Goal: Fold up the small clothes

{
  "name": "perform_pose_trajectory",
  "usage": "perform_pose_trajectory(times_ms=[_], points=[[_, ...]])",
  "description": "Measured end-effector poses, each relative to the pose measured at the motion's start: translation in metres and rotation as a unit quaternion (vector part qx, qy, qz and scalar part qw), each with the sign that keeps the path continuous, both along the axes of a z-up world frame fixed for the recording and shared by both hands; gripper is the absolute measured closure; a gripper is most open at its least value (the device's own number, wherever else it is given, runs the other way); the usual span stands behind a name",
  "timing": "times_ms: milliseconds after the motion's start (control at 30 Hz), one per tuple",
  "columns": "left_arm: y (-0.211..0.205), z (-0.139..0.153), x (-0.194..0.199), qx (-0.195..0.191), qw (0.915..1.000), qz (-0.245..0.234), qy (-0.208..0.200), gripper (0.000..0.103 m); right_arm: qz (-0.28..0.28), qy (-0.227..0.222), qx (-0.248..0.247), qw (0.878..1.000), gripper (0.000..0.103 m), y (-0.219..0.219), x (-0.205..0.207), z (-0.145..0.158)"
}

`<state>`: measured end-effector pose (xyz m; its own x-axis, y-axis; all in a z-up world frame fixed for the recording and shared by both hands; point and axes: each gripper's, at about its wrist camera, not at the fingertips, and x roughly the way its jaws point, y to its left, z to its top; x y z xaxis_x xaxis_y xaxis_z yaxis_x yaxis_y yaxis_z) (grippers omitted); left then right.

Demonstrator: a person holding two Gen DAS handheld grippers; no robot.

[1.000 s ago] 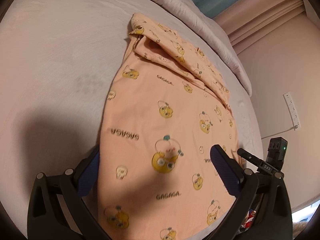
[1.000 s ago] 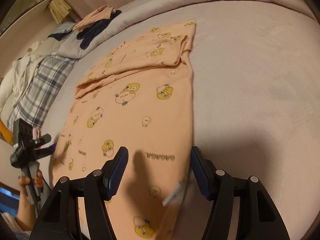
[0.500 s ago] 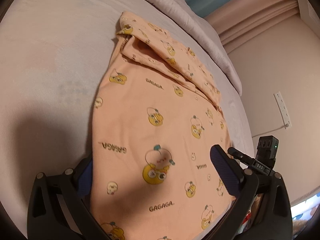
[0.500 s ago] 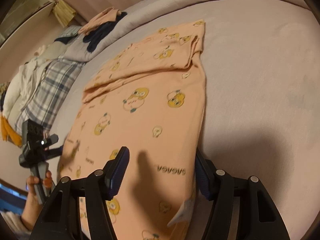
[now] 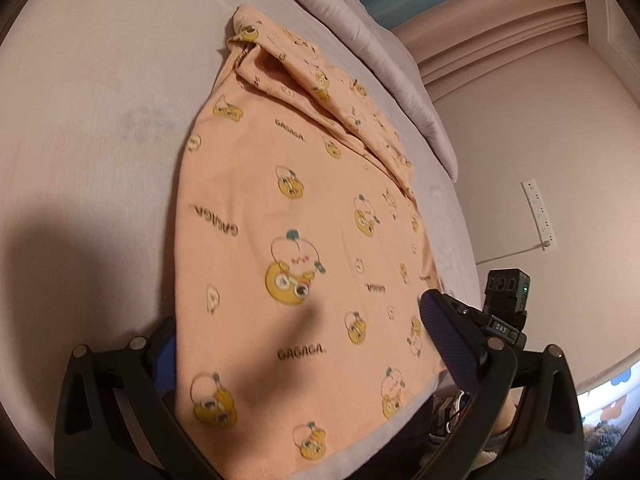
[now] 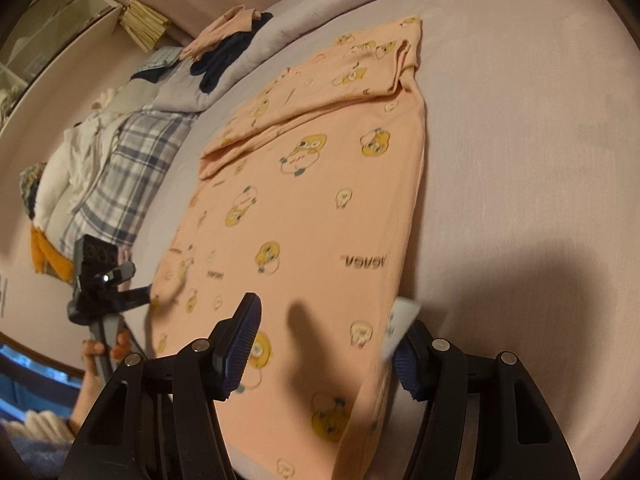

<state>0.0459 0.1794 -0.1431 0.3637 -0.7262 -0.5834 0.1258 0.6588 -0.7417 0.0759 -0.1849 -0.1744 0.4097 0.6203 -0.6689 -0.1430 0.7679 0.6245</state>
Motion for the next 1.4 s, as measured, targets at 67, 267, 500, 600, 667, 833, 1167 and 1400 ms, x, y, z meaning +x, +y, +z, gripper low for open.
perform_pose_trajectory(times_ms=[67, 267, 500, 600, 667, 833, 1167, 1400], points=[[0.000, 0.000, -0.003, -0.009, 0.9999, -0.002, 0.003, 0.001, 0.003, 0.004, 0.009, 1.000, 0.040, 0.001, -0.002, -0.001], [0.002, -0.002, -0.012, -0.042, 0.9990, -0.012, 0.011, 0.001, 0.012, 0.011, 0.018, 1.000, 0.040, 0.007, -0.010, -0.001], [0.001, -0.001, -0.023, -0.058, 0.9980, -0.017, 0.020, 0.001, 0.021, 0.018, 0.032, 0.999, 0.040, 0.009, -0.016, -0.003], [-0.002, 0.001, -0.032, -0.047, 0.9984, -0.024, 0.021, 0.002, 0.033, 0.020, 0.032, 0.999, 0.040, 0.013, -0.018, -0.003], [-0.003, 0.000, -0.035, -0.043, 0.9985, -0.025, 0.023, 0.003, 0.041, 0.020, 0.029, 0.999, 0.040, 0.016, -0.020, -0.003], [-0.002, -0.006, -0.033, -0.033, 0.9988, -0.007, 0.036, 0.011, 0.042, 0.016, 0.010, 0.999, 0.048, 0.024, -0.020, -0.005], [0.004, -0.010, -0.034, -0.014, 0.9990, 0.015, 0.040, 0.040, 0.043, 0.013, -0.003, 0.999, 0.080, 0.021, -0.030, -0.010], [0.016, -0.014, -0.037, -0.020, 0.9976, 0.044, 0.050, 0.060, 0.045, 0.012, 0.007, 0.999, 0.093, 0.020, -0.036, -0.011]])
